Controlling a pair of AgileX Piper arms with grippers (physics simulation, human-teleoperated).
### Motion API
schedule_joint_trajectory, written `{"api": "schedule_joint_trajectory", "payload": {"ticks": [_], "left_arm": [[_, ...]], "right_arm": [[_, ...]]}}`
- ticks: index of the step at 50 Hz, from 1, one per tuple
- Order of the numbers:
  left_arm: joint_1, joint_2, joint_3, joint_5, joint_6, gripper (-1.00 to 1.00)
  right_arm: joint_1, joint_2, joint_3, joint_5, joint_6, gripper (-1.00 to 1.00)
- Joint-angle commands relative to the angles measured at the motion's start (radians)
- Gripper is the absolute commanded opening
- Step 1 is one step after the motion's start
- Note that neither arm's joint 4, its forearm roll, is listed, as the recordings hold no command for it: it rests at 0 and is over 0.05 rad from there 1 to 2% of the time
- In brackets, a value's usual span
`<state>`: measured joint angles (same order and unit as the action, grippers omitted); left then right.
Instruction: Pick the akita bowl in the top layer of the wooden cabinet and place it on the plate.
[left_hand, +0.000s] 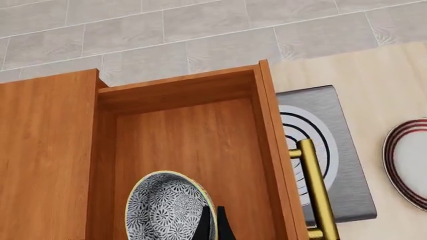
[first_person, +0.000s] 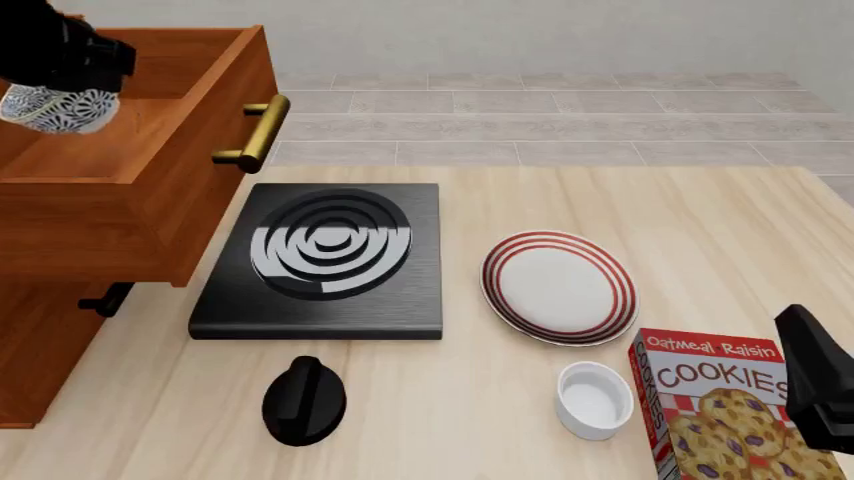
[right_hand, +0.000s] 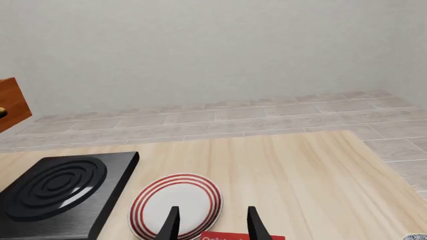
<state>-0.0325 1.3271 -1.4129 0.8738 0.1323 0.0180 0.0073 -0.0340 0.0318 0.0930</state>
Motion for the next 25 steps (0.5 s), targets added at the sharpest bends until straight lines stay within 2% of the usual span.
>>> {"api": "schedule_joint_trajectory", "payload": {"ticks": [1,15,22,25], "left_arm": [[-0.044,-0.014,-0.088,0.043,-0.03,-1.0],[-0.078,-0.009,-0.161,0.054,-0.059,-1.0],[-0.092,0.012,-0.258,0.081,-0.086,-1.0],[-0.106,0.017,-0.269,0.078,-0.09,-1.0]], "right_arm": [[-0.001,-0.002,0.0,0.001,-0.003,1.0],[-0.004,0.0,-0.002,-0.004,-0.002,1.0],[-0.004,-0.001,-0.002,-0.002,-0.001,1.0],[-0.004,-0.002,-0.002,-0.002,-0.002,1.0]]}}
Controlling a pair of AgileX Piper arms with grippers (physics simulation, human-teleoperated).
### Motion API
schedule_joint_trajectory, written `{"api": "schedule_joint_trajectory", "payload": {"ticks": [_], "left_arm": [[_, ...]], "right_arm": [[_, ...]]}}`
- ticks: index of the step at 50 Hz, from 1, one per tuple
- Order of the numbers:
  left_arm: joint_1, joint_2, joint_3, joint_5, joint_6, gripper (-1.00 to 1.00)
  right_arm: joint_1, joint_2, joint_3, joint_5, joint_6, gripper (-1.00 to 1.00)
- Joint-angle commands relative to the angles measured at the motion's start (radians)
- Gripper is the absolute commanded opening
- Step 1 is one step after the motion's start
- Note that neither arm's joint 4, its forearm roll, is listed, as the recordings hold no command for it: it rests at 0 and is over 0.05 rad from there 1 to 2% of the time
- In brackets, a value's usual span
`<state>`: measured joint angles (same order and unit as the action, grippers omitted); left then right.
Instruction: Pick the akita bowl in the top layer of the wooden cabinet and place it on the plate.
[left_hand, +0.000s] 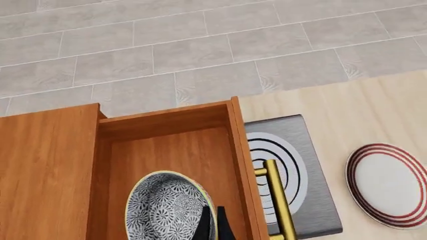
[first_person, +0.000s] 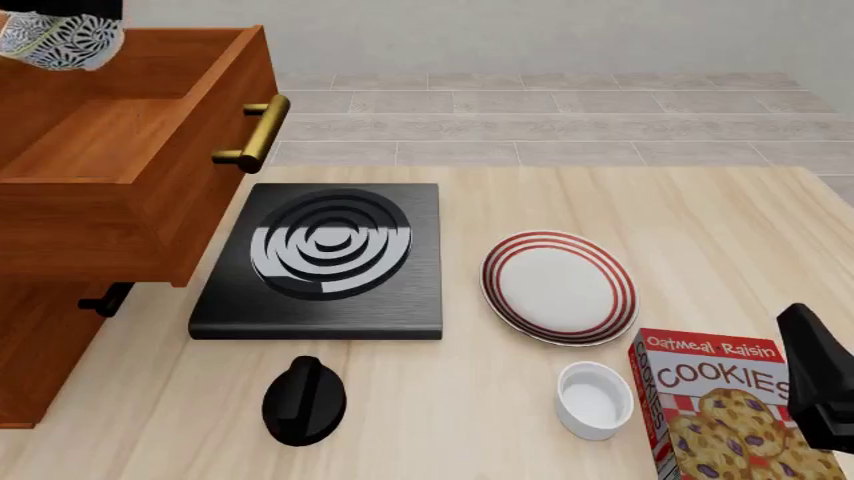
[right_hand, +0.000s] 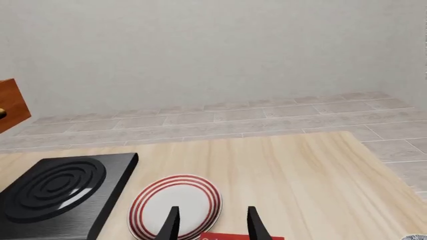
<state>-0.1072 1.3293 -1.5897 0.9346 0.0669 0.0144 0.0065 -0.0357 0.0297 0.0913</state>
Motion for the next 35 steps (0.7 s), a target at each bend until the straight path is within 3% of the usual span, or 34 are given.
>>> {"api": "schedule_joint_trajectory", "payload": {"ticks": [1,23,35], "left_arm": [[-0.034,0.016,-0.095,0.017,-0.027,-1.0],[-0.133,0.085,-0.263,0.022,-0.093,-1.0],[-0.188,0.108,-0.276,0.001,-0.093,-1.0]], "right_arm": [[0.0,-0.001,0.0,0.0,0.0,1.0],[0.001,-0.001,0.0,-0.001,-0.003,1.0],[0.004,-0.001,0.0,0.0,-0.003,1.0]]}}
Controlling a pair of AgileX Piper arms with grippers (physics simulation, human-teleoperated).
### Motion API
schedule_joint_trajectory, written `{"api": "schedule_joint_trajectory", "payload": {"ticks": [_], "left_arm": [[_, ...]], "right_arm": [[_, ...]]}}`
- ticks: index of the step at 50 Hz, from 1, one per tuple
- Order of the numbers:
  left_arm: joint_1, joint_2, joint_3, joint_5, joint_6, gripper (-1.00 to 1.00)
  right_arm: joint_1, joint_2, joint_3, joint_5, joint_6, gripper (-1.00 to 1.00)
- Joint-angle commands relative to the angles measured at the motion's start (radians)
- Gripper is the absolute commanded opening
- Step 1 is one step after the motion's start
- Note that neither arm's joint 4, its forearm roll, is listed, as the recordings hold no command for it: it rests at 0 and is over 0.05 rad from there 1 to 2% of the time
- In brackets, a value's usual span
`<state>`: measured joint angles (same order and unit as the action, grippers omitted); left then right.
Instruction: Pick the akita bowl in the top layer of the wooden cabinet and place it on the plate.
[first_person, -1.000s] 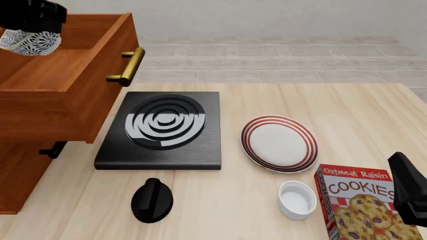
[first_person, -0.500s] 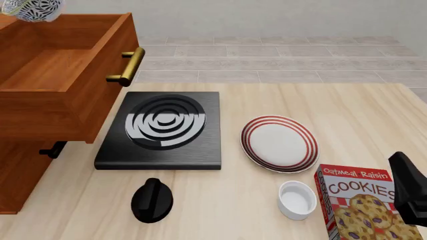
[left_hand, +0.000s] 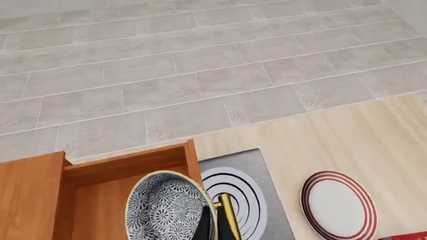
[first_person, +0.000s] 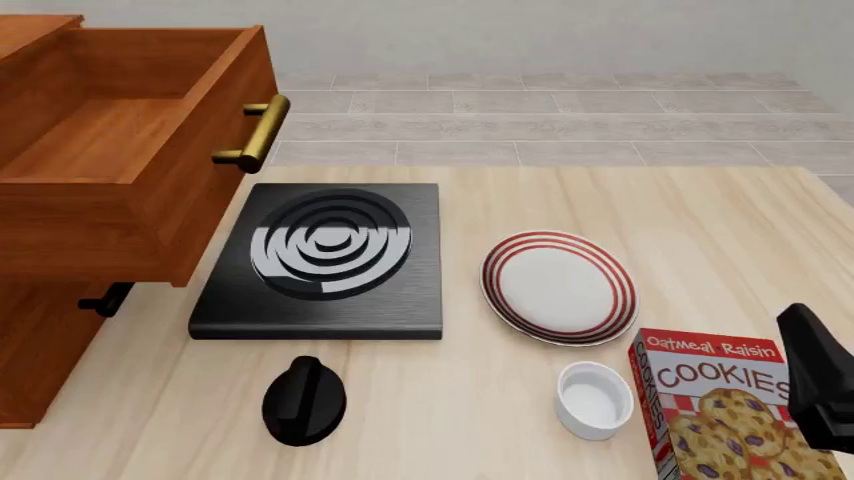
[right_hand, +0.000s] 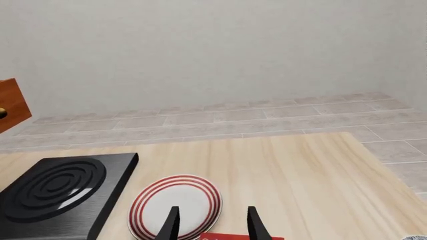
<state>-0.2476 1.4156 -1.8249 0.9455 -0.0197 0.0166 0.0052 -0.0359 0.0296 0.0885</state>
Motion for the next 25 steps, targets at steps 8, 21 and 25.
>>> {"api": "schedule_joint_trajectory", "payload": {"ticks": [8,21,25], "left_arm": [[-0.08,0.036,-0.063,-0.008,-0.007,-1.0],[-0.14,0.061,-0.115,0.004,-0.004,-1.0],[-0.159,0.071,-0.125,0.001,-0.005,-1.0]], "right_arm": [[0.001,0.001,0.0,-0.001,0.001,1.0],[0.0,-0.001,-0.001,-0.002,0.002,1.0],[0.001,-0.001,0.0,-0.003,0.001,1.0]]}}
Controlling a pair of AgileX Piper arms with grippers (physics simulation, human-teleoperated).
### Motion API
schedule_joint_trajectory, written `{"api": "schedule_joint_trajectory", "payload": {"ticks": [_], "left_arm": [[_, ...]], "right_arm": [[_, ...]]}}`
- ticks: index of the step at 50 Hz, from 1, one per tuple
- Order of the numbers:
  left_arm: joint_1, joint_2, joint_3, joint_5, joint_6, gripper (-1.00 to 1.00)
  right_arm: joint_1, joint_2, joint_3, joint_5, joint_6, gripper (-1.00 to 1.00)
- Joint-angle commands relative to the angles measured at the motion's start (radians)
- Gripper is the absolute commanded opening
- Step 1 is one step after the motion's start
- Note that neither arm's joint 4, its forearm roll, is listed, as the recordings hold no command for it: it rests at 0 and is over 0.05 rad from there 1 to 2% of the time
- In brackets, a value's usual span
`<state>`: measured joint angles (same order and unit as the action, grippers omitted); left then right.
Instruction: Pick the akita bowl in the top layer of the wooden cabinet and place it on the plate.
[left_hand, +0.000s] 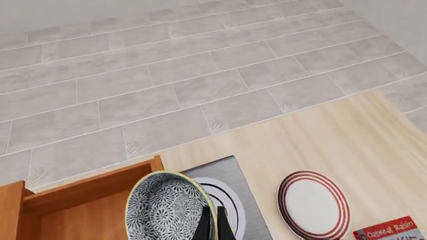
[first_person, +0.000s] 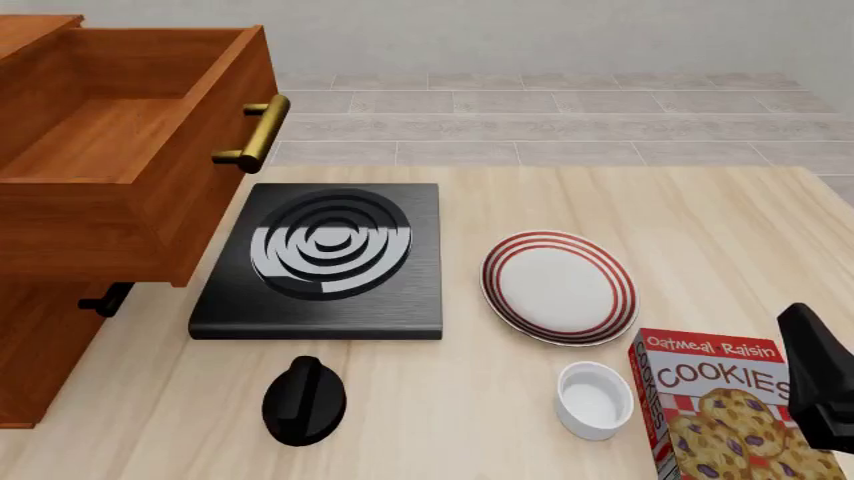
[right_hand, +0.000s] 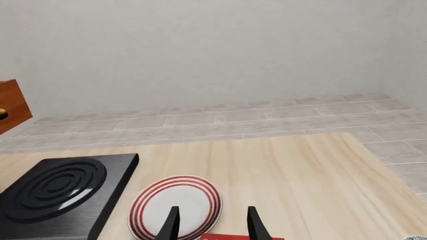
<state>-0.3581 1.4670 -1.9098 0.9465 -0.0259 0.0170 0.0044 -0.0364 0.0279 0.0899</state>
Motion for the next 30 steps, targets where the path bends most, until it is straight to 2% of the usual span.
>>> {"api": "schedule_joint_trajectory", "payload": {"ticks": [1,30], "left_arm": [[-0.054,0.021,-0.043,0.0,0.002,-1.0],[-0.195,0.101,-0.089,-0.032,0.004,-1.0]], "right_arm": [[0.001,0.0,0.001,-0.001,0.0,1.0],[-0.003,0.001,-0.003,-0.002,0.002,1.0]]}}
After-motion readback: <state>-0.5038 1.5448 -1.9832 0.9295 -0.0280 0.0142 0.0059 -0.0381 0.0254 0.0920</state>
